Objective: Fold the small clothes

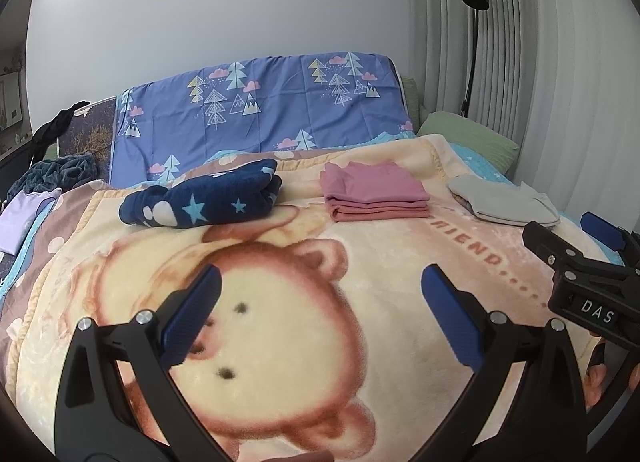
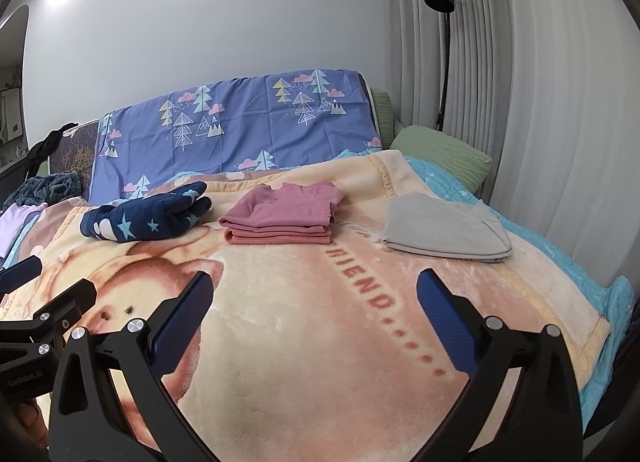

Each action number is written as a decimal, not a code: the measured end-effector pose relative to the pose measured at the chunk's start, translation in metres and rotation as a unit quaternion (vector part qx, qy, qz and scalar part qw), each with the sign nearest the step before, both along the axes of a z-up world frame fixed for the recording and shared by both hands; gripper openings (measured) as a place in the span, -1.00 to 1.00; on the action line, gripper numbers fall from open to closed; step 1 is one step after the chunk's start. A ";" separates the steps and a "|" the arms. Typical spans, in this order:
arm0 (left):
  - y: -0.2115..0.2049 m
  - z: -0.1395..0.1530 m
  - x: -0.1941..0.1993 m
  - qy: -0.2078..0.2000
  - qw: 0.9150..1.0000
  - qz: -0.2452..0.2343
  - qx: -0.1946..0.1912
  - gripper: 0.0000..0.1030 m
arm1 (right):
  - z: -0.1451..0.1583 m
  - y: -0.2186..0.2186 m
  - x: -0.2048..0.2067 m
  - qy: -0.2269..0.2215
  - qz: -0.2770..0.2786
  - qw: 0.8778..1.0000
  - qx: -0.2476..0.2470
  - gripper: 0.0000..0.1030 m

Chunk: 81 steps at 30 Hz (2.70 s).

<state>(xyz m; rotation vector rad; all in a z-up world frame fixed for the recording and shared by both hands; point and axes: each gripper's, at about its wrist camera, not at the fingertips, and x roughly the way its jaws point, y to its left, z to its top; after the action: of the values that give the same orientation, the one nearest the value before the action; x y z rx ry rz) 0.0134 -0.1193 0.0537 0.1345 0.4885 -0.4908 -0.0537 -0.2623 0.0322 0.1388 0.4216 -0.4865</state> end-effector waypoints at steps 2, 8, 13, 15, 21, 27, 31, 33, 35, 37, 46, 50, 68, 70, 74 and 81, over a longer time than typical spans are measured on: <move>0.000 -0.001 0.000 0.001 1.000 0.000 0.000 0.96 | 0.000 0.000 0.000 0.001 0.000 1.000 0.000 0.97; 0.000 -0.003 0.002 0.003 1.000 -0.001 0.001 0.96 | -0.001 0.001 0.002 0.003 -0.001 1.000 -0.001 0.97; 0.001 -0.004 0.003 0.003 1.000 0.000 0.002 0.96 | -0.002 -0.001 0.004 0.006 0.000 1.000 0.000 0.97; 0.001 -0.005 0.003 0.003 1.000 0.001 0.002 0.96 | -0.002 -0.001 0.004 0.007 0.000 1.000 0.000 0.97; 0.001 -0.005 0.003 0.003 1.000 0.000 0.004 0.96 | -0.003 0.000 0.005 0.008 -0.001 1.000 0.000 0.97; 0.003 -0.007 0.005 0.007 1.000 0.000 0.007 0.96 | -0.006 -0.002 0.006 0.010 -0.001 1.000 0.000 0.97; 0.002 -0.008 0.008 0.011 1.000 -0.001 0.009 0.96 | -0.009 -0.003 0.006 0.012 0.000 1.000 -0.001 0.97; 0.002 -0.008 0.008 0.011 1.000 -0.002 0.009 0.96 | -0.010 -0.003 0.006 0.013 0.000 1.000 -0.001 0.97; 0.002 -0.009 0.008 0.011 1.000 -0.002 0.009 0.96 | -0.011 -0.003 0.006 0.013 0.001 1.000 -0.002 0.97; 0.002 -0.009 0.008 0.011 1.000 -0.002 0.009 0.96 | -0.011 -0.003 0.006 0.013 0.001 1.000 -0.001 0.97; 0.002 -0.010 0.008 0.012 1.000 -0.002 0.010 0.96 | -0.012 -0.003 0.007 0.014 0.002 1.000 -0.002 0.97; 0.002 -0.010 0.008 0.013 1.000 -0.002 0.010 0.96 | -0.011 -0.003 0.007 0.014 0.001 1.000 -0.002 0.97; 0.003 -0.010 0.007 0.014 1.000 -0.004 0.012 0.96 | -0.011 -0.003 0.008 0.015 0.002 1.000 -0.002 0.97; 0.004 -0.012 0.007 0.014 1.000 -0.004 0.012 0.96 | -0.011 -0.003 0.008 0.015 0.002 1.000 -0.003 0.97; 0.004 -0.012 0.007 0.014 1.000 -0.004 0.013 0.96 | -0.011 -0.003 0.009 0.015 0.002 1.000 -0.003 0.97; 0.006 -0.014 0.006 0.015 1.000 -0.005 0.014 0.96 | -0.011 -0.002 0.009 0.015 0.002 1.000 -0.003 0.97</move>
<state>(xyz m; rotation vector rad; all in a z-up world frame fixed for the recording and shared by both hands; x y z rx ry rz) 0.0198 -0.1135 0.0394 0.1570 0.5248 -0.4968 -0.0446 -0.2648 0.0214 0.1256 0.4507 -0.4864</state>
